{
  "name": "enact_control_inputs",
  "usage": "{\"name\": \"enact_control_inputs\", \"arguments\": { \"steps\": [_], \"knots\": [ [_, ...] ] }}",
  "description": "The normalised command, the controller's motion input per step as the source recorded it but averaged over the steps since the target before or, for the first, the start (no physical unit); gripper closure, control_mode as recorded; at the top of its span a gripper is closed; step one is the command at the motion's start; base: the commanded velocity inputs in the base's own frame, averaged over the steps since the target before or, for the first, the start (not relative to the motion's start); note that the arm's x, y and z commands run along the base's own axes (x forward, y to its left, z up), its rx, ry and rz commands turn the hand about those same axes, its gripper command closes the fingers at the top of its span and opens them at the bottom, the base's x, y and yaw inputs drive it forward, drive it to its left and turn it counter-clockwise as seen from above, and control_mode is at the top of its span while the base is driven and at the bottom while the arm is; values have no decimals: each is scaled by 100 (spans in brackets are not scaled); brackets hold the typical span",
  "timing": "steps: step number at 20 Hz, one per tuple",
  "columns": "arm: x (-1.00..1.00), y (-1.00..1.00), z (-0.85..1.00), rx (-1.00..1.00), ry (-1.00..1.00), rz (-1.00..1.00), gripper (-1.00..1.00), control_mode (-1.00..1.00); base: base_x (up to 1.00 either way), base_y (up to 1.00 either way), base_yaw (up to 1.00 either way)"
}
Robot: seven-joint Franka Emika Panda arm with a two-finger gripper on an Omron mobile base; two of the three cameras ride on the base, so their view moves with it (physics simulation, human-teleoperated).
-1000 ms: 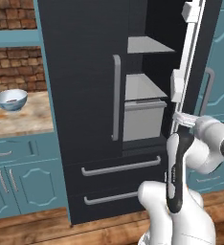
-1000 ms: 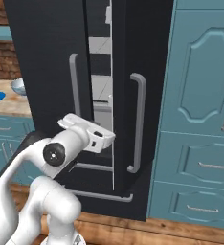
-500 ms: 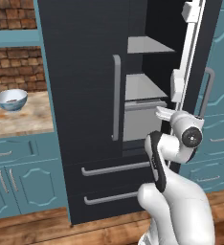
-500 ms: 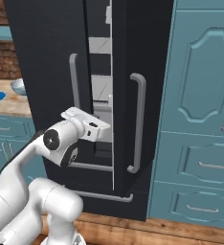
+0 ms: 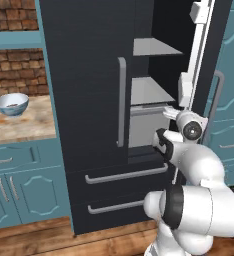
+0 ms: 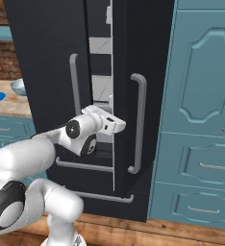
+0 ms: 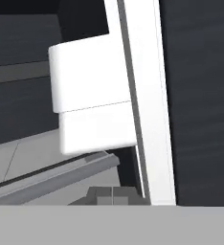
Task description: Place one of the steaks on the plate and the other in the bowl. Then place the bowl in the fridge.
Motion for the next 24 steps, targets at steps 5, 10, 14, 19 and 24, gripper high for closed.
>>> {"name": "enact_control_inputs", "arguments": {
  "steps": [5,10,14,19,24],
  "knots": [
    [60,-58,-17,2,5,0,100,-100,0,0,0],
    [-1,-100,-8,29,14,-9,100,-100,0,0,0],
    [-16,-100,0,37,26,-10,100,-100,0,0,0],
    [3,-92,1,35,16,-3,100,-100,0,0,0],
    [-71,7,58,0,-9,9,100,-100,0,0,0]
  ]
}}
